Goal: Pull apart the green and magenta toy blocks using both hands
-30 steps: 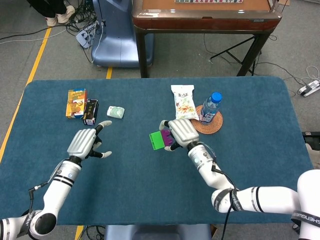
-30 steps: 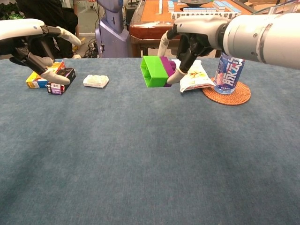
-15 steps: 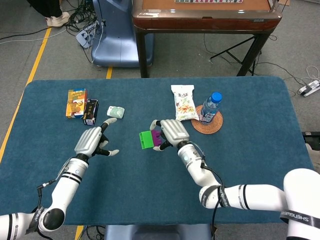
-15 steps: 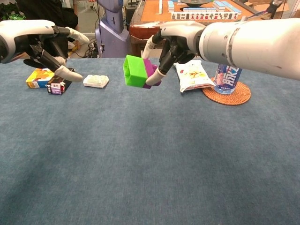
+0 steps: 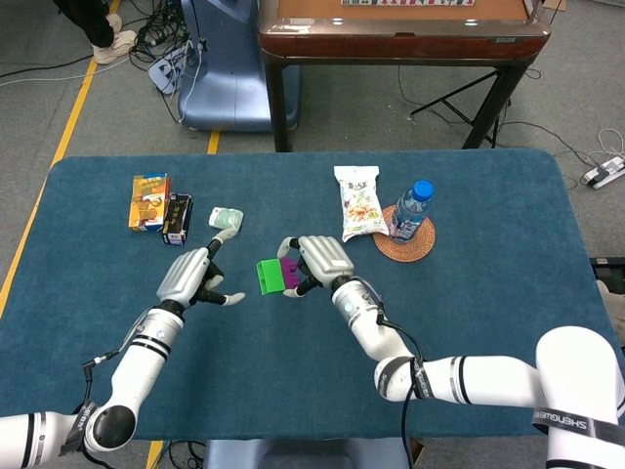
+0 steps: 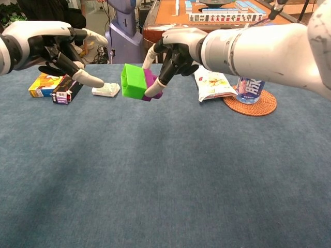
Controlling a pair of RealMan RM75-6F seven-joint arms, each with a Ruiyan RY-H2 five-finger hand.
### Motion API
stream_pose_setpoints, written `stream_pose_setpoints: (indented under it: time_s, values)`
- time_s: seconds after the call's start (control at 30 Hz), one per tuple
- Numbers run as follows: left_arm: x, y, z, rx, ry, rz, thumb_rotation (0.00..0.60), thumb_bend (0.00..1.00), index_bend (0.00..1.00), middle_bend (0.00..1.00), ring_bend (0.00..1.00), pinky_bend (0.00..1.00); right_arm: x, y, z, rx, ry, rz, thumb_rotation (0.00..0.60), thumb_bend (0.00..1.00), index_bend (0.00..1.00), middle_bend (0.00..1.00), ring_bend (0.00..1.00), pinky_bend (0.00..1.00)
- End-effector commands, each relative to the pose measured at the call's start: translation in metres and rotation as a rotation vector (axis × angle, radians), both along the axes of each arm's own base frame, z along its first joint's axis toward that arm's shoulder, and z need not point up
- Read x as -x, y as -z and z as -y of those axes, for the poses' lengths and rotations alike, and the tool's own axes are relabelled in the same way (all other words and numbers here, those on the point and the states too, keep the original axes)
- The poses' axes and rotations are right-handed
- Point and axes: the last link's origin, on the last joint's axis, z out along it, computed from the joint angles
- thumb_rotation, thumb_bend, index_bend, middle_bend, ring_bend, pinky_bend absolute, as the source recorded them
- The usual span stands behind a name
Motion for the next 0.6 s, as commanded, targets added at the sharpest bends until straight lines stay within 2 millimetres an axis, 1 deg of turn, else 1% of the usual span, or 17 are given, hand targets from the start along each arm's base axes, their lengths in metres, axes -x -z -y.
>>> stream_pose_setpoints:
  time_s: [0.03, 0.27, 0.6]
  values:
    - [-0.002, 0.003, 0.002, 0.01, 0.004, -0.004, 0.6, 0.0, 0.1, 1.0, 1.0, 1.0, -0.002, 0.002, 0.001, 0.002, 0.004, 0.009, 0.6, 0.0, 0.58, 1.0, 1.0, 1.0]
    - [-0.006, 0.012, 0.004, 0.026, 0.0, 0.002, 0.6, 0.0, 0.1, 1.0, 1.0, 1.0, -0.007, 0.01, 0.003, 0.002, 0.011, 0.036, 0.6, 0.0, 0.58, 1.0, 1.0, 1.0]
    - [-0.013, 0.026, 0.003, -0.016, -0.023, 0.012, 0.6, 0.0, 0.12, 1.0, 1.0, 1.0, -0.011, 0.019, 0.004, 0.002, 0.019, 0.06, 0.6, 0.0, 0.58, 1.0, 1.0, 1.0]
